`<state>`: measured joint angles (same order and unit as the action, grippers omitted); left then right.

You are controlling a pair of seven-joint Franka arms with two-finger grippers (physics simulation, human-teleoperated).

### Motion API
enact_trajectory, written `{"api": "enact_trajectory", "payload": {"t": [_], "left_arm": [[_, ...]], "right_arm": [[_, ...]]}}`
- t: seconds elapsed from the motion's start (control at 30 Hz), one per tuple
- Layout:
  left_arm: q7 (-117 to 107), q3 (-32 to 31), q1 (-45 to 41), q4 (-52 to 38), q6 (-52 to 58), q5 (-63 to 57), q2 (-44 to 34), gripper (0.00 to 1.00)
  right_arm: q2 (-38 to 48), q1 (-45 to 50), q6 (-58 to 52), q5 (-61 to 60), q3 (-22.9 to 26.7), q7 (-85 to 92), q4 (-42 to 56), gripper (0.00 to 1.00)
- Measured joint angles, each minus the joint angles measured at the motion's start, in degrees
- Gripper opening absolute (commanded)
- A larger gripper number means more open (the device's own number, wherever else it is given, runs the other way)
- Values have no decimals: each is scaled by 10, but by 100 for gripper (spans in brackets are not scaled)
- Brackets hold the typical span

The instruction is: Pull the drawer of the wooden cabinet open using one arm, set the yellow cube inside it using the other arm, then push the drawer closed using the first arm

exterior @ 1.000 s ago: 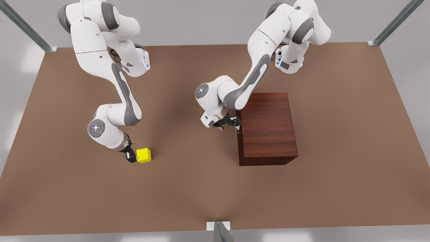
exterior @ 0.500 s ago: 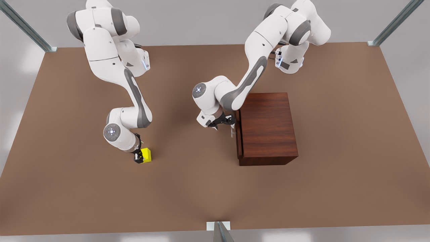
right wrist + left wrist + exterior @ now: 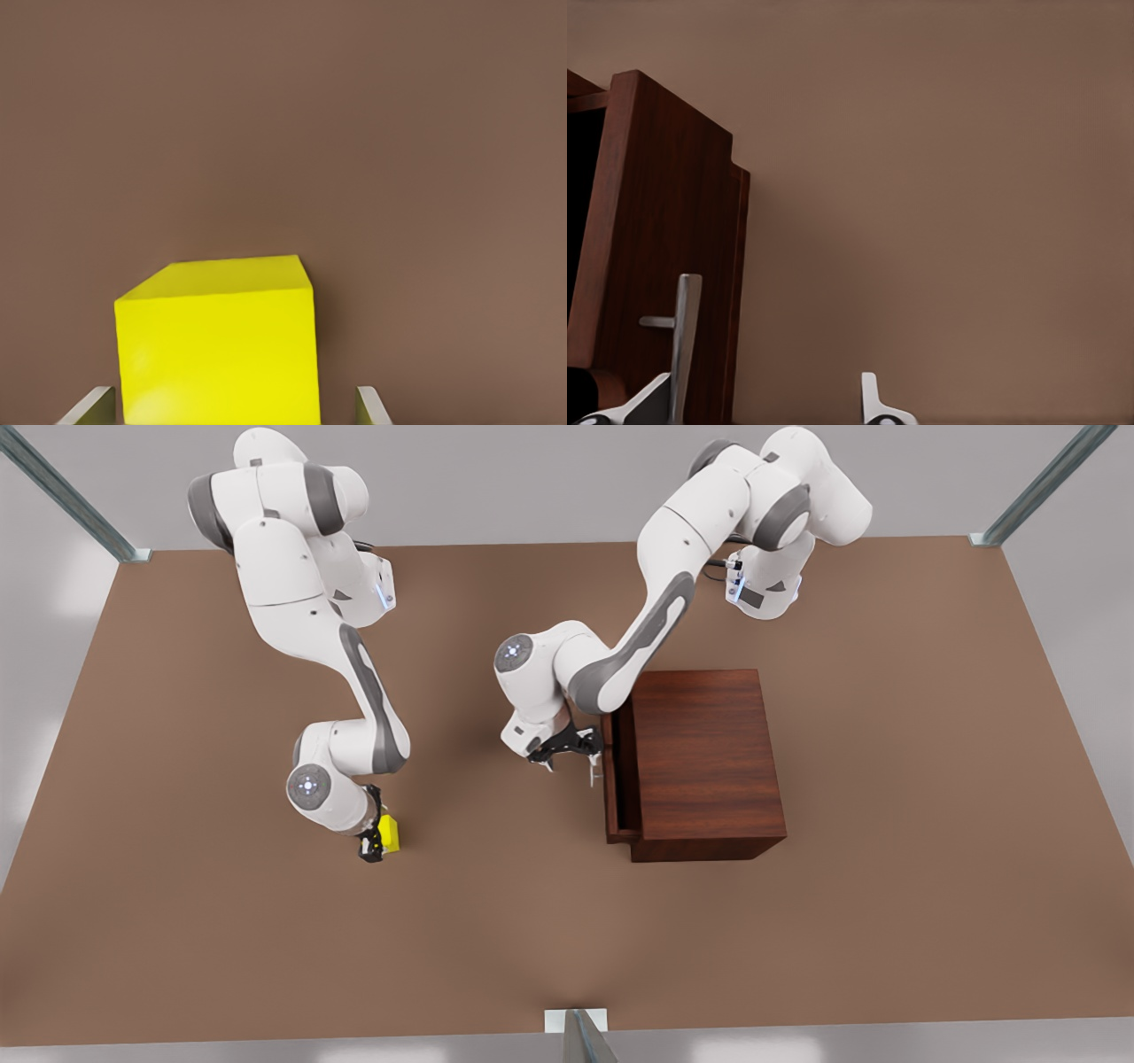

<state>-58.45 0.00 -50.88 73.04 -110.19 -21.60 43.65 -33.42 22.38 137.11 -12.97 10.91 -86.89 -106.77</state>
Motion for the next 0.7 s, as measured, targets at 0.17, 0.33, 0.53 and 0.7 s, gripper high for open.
{"api": "enact_trajectory", "payload": {"t": [0.17, 0.33, 0.53, 0.7], "left_arm": [[-10, 0, -7, -10, -5, -2, 7, 100], [-19, 0, -13, -21, -9, -2, 12, 100], [-29, 0, -23, -30, -11, -2, 19, 100], [-39, 0, -32, -37, -13, -3, 24, 100]], "right_arm": [[-11, 1, 9, 0, 0, -10, 0, 100], [-20, -3, 22, 2, 1, -18, 0, 100], [-23, -12, 33, 6, 1, -24, 2, 100], [-22, -19, 37, 14, 2, -28, 3, 96]]}}
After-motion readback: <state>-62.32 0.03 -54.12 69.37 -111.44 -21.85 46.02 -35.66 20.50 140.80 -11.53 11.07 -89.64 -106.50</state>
